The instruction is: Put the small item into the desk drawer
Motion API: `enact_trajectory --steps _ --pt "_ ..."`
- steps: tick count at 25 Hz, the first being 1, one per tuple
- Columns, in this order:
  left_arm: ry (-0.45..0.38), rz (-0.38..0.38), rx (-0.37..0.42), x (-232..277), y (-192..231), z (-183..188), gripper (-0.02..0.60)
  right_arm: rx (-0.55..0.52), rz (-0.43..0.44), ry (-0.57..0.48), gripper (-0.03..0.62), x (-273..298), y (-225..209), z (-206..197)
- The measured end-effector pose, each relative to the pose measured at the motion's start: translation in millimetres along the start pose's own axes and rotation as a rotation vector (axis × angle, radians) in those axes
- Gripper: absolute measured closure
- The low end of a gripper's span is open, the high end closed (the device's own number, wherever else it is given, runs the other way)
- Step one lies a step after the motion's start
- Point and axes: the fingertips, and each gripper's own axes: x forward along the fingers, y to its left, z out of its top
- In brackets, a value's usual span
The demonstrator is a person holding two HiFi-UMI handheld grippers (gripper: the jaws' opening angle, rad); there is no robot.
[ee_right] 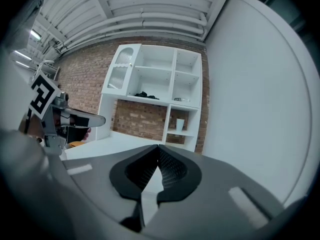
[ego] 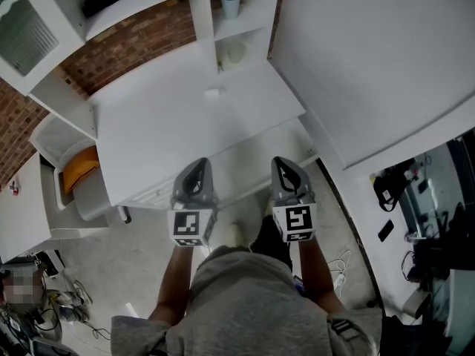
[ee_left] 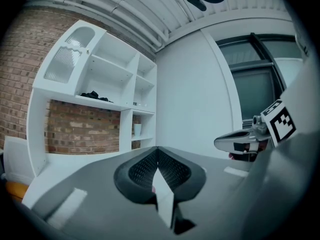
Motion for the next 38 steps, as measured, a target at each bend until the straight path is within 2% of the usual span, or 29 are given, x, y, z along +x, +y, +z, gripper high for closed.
enact_trajectory --steps 10,15,18,27,38 --pt "0.005 0.085 -0.002 53 20 -3 0.569 -0.019 0.087 0.009 0.591 65 -31 -3" --pt "0.017 0.151 -0.011 88 34 -5 0.569 -0.025 0.165 0.014 0.591 111 -48 -3" --pt "0.034 0.196 -0.044 108 46 -9 0.569 -0.031 0.217 0.02 0.591 142 -53 -4" --pt "0.099 0.32 -0.076 151 87 -38 0.569 -0.084 0.385 0.076 0.589 228 -59 -18" --pt "0.155 0.404 -0.115 207 131 -67 0.569 -0.135 0.555 0.132 0.589 319 -50 -36"
